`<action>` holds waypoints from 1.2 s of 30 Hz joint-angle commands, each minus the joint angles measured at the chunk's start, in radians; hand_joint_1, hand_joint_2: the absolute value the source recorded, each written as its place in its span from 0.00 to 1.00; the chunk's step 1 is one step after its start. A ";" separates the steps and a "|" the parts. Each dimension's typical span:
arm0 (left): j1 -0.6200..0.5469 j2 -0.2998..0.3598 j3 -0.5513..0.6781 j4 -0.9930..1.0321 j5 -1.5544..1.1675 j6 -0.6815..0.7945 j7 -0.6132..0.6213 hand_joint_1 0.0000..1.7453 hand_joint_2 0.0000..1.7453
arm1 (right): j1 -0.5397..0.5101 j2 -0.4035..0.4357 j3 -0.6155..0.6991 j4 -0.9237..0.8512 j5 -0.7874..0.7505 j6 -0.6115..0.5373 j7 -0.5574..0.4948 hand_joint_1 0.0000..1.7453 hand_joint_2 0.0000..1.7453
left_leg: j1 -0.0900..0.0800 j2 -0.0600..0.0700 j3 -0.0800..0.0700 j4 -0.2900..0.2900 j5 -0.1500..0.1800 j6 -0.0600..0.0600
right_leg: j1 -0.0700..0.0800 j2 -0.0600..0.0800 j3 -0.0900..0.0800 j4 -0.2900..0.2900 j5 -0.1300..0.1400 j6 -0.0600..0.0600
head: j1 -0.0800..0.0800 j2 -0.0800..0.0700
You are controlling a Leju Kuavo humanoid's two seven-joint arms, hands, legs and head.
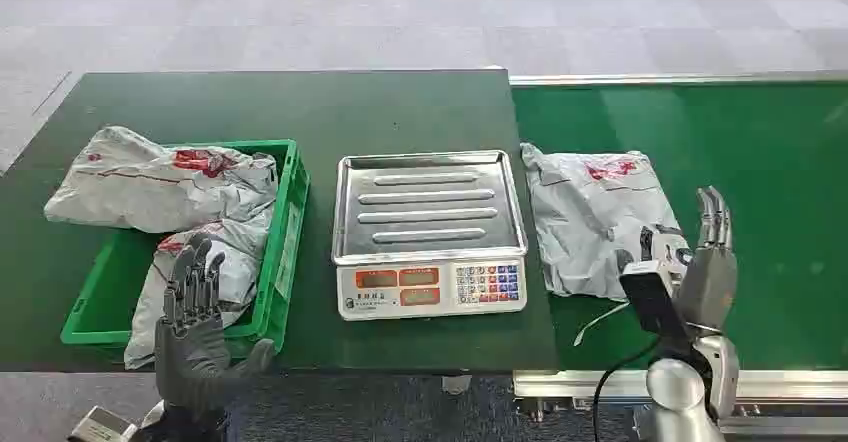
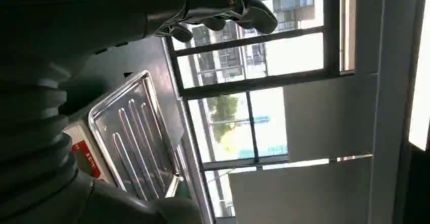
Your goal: Moved the parcel from conveyor to table for the left to box.
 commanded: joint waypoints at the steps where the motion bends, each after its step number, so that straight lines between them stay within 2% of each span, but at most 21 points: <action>1: -0.055 0.034 -0.051 0.076 0.017 0.000 0.005 0.00 1.00 | -0.332 -0.153 -0.048 0.516 0.183 -0.035 0.222 0.00 1.00 | 0.001 -0.002 0.002 -0.002 0.001 0.001 | 0.001 -0.001 0.003 -0.003 0.001 0.000 | 0.000 0.000; 2: -0.065 0.035 -0.056 0.084 0.019 0.009 0.005 0.00 1.00 | -0.469 -0.197 -0.060 0.722 0.183 -0.056 0.184 0.00 1.00 | 0.000 0.002 0.002 -0.001 0.001 0.001 | 0.000 0.002 0.002 -0.002 0.002 0.000 | 0.000 0.000; 3: -0.071 0.037 -0.060 0.087 0.022 0.011 0.005 0.00 1.00 | -0.545 -0.221 -0.060 0.838 0.213 -0.064 0.217 0.00 1.00 | 0.000 0.005 0.001 -0.001 0.001 0.001 | 0.000 0.006 0.001 -0.002 0.003 0.000 | 0.000 0.000; 5: -0.071 0.037 -0.060 0.088 0.021 0.012 0.005 0.00 1.00 | -0.561 -0.228 -0.061 0.842 0.211 -0.055 0.217 0.00 1.00 | -0.001 0.009 0.001 -0.001 0.001 0.002 | -0.001 0.009 0.000 -0.003 0.005 0.001 | 0.000 0.000; 6: -0.077 0.038 -0.063 0.091 0.028 0.009 0.005 0.00 1.00 | -0.608 -0.247 -0.035 0.926 0.269 -0.054 0.292 0.00 1.00 | -0.001 0.007 0.000 -0.001 0.002 0.002 | -0.002 0.006 -0.001 -0.002 0.005 0.001 | 0.000 0.000; 7: -0.080 0.039 -0.066 0.092 0.030 0.013 0.005 0.00 1.00 | -0.658 -0.259 -0.031 0.993 0.290 -0.036 0.326 0.00 1.00 | -0.001 0.003 -0.001 -0.001 0.004 0.004 | -0.003 0.003 0.000 -0.002 0.005 0.003 | 0.000 0.000; 9: -0.092 0.040 -0.076 0.101 0.037 0.013 0.005 0.00 1.00 | -0.761 -0.296 -0.011 1.121 0.336 0.077 0.427 0.00 1.00 | 0.000 0.004 -0.002 0.001 0.004 0.006 | -0.003 0.002 -0.001 -0.001 0.006 0.004 | 0.000 0.000; 10: -0.097 0.038 -0.079 0.106 0.037 0.016 0.005 0.00 1.00 | -0.784 -0.307 -0.013 1.152 0.341 0.133 0.458 0.00 0.00 | -0.002 0.005 -0.001 0.002 0.004 0.006 | -0.003 0.004 -0.001 0.000 0.006 0.004 | 0.000 0.000; 11: -0.106 0.042 -0.089 0.116 0.038 0.017 0.005 0.00 1.00 | -0.795 -0.316 -0.020 1.182 0.340 0.249 0.500 0.00 0.00 | -0.003 0.004 -0.002 0.002 0.005 0.006 | -0.003 0.003 -0.001 -0.001 0.007 0.004 | 0.000 0.000; 12: -0.114 0.043 -0.094 0.126 0.037 0.016 0.005 0.00 1.00 | -0.791 -0.319 -0.026 1.197 0.337 0.309 0.523 0.00 0.00 | -0.003 0.002 -0.002 0.002 0.005 0.006 | -0.004 0.001 -0.001 0.000 0.007 0.005 | 0.000 0.000; 13: -0.122 0.047 -0.100 0.133 0.037 0.013 0.005 0.00 1.00 | -0.778 -0.321 -0.030 1.208 0.328 0.426 0.521 0.00 0.00 | -0.003 -0.001 -0.002 0.001 0.006 0.006 | -0.004 -0.003 0.000 -0.001 0.006 0.004 | 0.000 0.000; 14: -0.131 0.046 -0.101 0.143 0.041 0.015 0.005 0.00 1.00 | -0.753 -0.320 -0.027 1.216 0.333 0.491 0.548 0.00 1.00 | -0.003 -0.004 -0.002 0.001 0.006 0.006 | -0.004 -0.005 0.001 -0.001 0.006 0.004 | 0.000 0.000; 17: -0.149 0.039 -0.101 0.177 0.040 0.010 0.005 0.00 1.00 | -0.716 -0.314 0.016 1.217 0.390 0.589 0.649 0.00 1.00 | -0.001 -0.005 0.000 -0.001 0.006 0.006 | -0.001 -0.005 0.004 -0.004 0.006 0.004 | 0.000 0.000; 18: -0.152 0.037 -0.103 0.180 0.034 0.013 0.005 0.00 1.00 | -0.709 -0.313 0.020 1.214 0.402 0.590 0.675 0.00 1.00 | -0.002 -0.005 0.000 0.000 0.006 0.006 | -0.002 -0.005 0.004 -0.003 0.006 0.004 | 0.000 0.000; 23: -0.151 0.036 -0.100 0.182 0.029 0.005 0.005 0.00 1.00 | -0.685 -0.334 0.005 1.210 0.405 0.650 0.698 0.00 1.00 | -0.002 -0.007 -0.003 0.000 0.006 0.006 | -0.002 -0.006 0.001 -0.003 0.005 0.004 | 0.000 0.000; 24: -0.152 0.035 -0.100 0.184 0.029 0.003 0.005 0.00 1.00 | -0.680 -0.338 0.001 1.209 0.405 0.661 0.689 0.29 1.00 | -0.002 -0.007 -0.003 0.001 0.005 0.006 | -0.002 -0.006 0.001 -0.002 0.005 0.004 | 0.000 0.000; 25: -0.155 0.035 -0.100 0.187 0.029 0.003 0.005 0.00 1.00 | -0.674 -0.342 0.000 1.209 0.406 0.672 0.681 1.00 1.00 | -0.002 -0.007 -0.002 0.000 0.006 0.006 | -0.002 -0.006 0.002 -0.003 0.005 0.004 | 0.000 0.000; 27: -0.163 0.033 -0.104 0.195 0.027 -0.001 0.005 0.00 1.00 | -0.658 -0.347 -0.009 1.208 0.399 0.691 0.647 1.00 1.00 | -0.002 -0.009 -0.003 0.001 0.006 0.006 | -0.002 -0.007 0.001 -0.002 0.005 0.004 | 0.000 0.000; 29: -0.171 0.033 -0.109 0.199 0.024 -0.003 0.005 0.00 1.00 | -0.631 -0.346 -0.054 1.207 0.353 0.729 0.548 1.00 1.00 | -0.002 -0.008 -0.003 0.001 0.006 0.006 | -0.002 -0.007 0.001 -0.003 0.005 0.004 | 0.000 0.000; 30: -0.173 0.032 -0.109 0.200 0.023 -0.004 0.005 0.00 1.00 | -0.620 -0.346 -0.064 1.209 0.345 0.743 0.535 1.00 1.00 | -0.001 -0.009 -0.003 0.000 0.006 0.006 | -0.002 -0.008 0.001 -0.003 0.005 0.004 | 0.000 0.000; 36: -0.170 0.031 -0.104 0.199 0.024 -0.004 0.005 0.00 1.00 | -0.606 -0.343 -0.052 1.213 0.361 0.759 0.549 1.00 1.00 | -0.001 -0.008 -0.002 0.000 0.006 0.006 | -0.001 -0.007 0.003 -0.003 0.005 0.004 | 0.000 0.000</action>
